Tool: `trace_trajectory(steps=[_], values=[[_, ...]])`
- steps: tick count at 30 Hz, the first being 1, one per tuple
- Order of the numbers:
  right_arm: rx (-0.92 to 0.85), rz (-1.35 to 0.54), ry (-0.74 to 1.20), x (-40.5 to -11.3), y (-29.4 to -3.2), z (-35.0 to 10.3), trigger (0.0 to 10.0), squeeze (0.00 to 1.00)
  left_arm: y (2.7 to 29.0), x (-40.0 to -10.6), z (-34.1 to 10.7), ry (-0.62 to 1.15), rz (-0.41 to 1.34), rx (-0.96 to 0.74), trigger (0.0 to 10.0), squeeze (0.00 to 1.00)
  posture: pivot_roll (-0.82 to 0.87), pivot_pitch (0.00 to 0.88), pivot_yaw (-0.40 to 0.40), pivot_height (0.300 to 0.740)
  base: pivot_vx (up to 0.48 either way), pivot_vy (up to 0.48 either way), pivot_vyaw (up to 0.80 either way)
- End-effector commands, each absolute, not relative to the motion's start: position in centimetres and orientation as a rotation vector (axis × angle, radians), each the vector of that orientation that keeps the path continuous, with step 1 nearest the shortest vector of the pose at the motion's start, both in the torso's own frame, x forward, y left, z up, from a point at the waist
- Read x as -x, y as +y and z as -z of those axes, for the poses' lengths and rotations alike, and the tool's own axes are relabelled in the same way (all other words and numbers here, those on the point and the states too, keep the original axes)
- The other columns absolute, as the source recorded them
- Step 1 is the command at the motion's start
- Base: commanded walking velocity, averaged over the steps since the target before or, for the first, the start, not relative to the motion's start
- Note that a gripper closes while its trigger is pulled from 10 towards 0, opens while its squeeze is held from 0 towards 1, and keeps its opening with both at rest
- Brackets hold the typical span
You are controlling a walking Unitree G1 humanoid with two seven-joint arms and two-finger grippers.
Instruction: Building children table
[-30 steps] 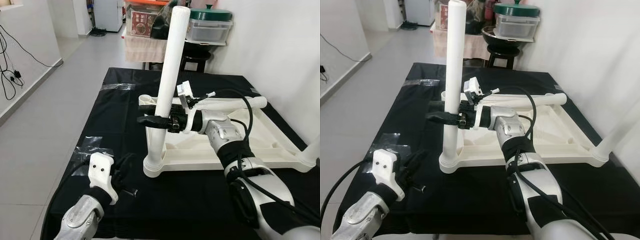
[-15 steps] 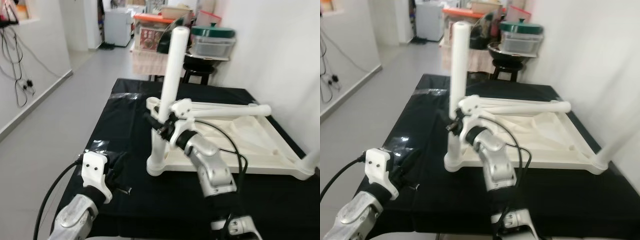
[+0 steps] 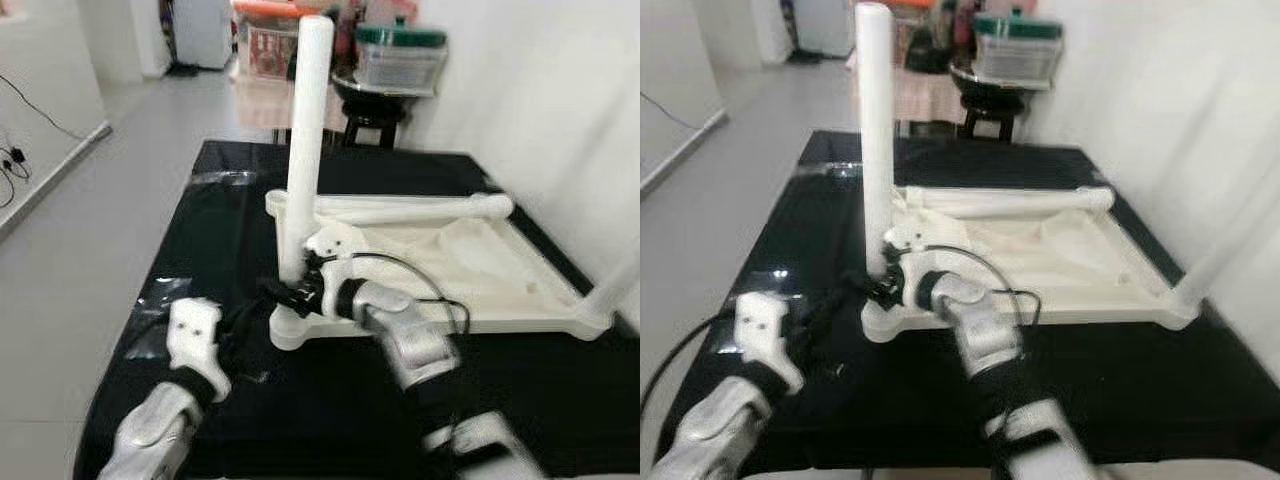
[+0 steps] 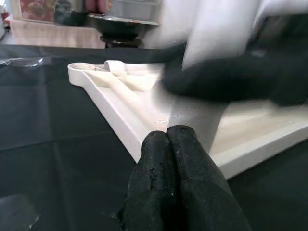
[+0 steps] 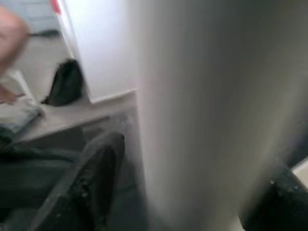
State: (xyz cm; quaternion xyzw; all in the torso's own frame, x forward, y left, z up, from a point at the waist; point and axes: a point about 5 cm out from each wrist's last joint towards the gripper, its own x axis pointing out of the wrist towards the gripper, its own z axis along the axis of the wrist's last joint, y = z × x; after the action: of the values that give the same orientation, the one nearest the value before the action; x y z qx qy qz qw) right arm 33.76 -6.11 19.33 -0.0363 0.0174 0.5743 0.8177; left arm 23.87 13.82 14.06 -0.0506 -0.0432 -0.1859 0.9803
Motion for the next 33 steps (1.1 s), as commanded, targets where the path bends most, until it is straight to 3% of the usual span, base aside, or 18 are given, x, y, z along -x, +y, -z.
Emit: trace_trajectory(steps=[1, 4, 10, 11, 12, 13, 25, 27, 29, 31, 32, 33], values=[[0.084, -1.374, -0.032, -33.0, -5.5, -20.4, 10.0, 0.00, 13.6, -23.9, -13.8, -0.078, 0.374, 0.098, 10.0, 0.00, 0.08, 0.000, -0.109, 0.740, 0.000, 0.000, 0.00], [0.091, -1.580, -0.022, -33.6, -6.9, -21.3, 10.0, 0.00, 13.5, -23.7, -13.7, -0.077, 0.378, 0.101, 10.0, 0.00, 0.09, 0.000, -0.111, 0.740, 0.000, 0.000, 0.00], [0.076, -1.601, 0.022, -35.1, -7.0, -21.4, 10.0, 0.00, 13.5, -23.6, -13.7, -0.074, 0.381, 0.101, 10.0, 0.00, 0.11, 0.000, -0.116, 0.740, 0.000, 0.000, 0.00], [0.062, -1.599, 0.027, -35.4, -6.9, -21.6, 4.2, 0.00, 13.5, -23.5, -13.6, -0.072, 0.381, 0.101, 10.0, 0.00, 0.11, 0.000, -0.116, 0.740, 0.000, 0.000, 0.00], [0.051, -1.597, 0.027, -35.5, -6.8, -21.7, 4.2, 0.00, 13.5, -23.5, -13.6, -0.071, 0.381, 0.100, 10.0, 0.00, 0.11, 0.000, -0.116, 0.740, 0.000, 0.000, 0.00], [0.033, -1.598, 0.025, -35.6, -6.8, -21.8, 0.0, 0.00, 13.5, -23.4, -13.6, -0.070, 0.380, 0.100, 10.0, 0.00, 0.11, 0.000, -0.119, 0.740, 0.000, 0.000, 0.00], [0.023, -1.582, 0.048, -35.7, -8.1, -20.8, 0.0, 0.00, 13.4, -23.2, -13.4, -0.066, 0.381, 0.099, 10.0, 0.00, 0.10, 0.000, -0.110, 0.740, 0.000, 0.000, 0.00], [0.072, -1.425, 0.059, -36.2, -9.0, -19.5, 0.0, 0.00, 13.3, -23.2, -13.4, -0.067, 0.382, 0.101, 10.0, 0.00, 0.10, 0.000, -0.110, 0.740, 0.000, 0.000, 0.00], [0.085, -1.384, 0.062, -36.3, -9.2, -19.2, 0.0, 0.00, 13.3, -23.2, -13.4, -0.067, 0.382, 0.101, 10.0, 0.00, 0.09, 0.000, -0.118, 0.740, 0.000, 0.000, 0.00], [0.096, -1.127, 0.124, -36.6, -8.9, -17.2, 0.0, 0.00, 13.3, -23.1, -13.5, -0.069, 0.382, 0.102, 10.0, 0.00, 0.08, 0.000, -0.120, 0.740, 0.000, 0.000, 0.00], [0.096, -1.127, 0.124, -36.6, -8.9, -17.2, 0.0, 0.00, 13.3, -23.1, -13.5, -0.069, 0.382, 0.102, 10.0, 0.00, 0.08, 0.000, -0.120, 0.740, 0.000, 0.000, 0.00], [0.085, -0.963, 0.159, -34.8, -7.4, -15.3, 0.0, 0.00, 13.5, -23.2, -13.6, -0.070, 0.382, 0.101, 10.0, 0.00, 0.05, 0.000, -0.081, 0.740, 0.000, 0.000, 0.00]])
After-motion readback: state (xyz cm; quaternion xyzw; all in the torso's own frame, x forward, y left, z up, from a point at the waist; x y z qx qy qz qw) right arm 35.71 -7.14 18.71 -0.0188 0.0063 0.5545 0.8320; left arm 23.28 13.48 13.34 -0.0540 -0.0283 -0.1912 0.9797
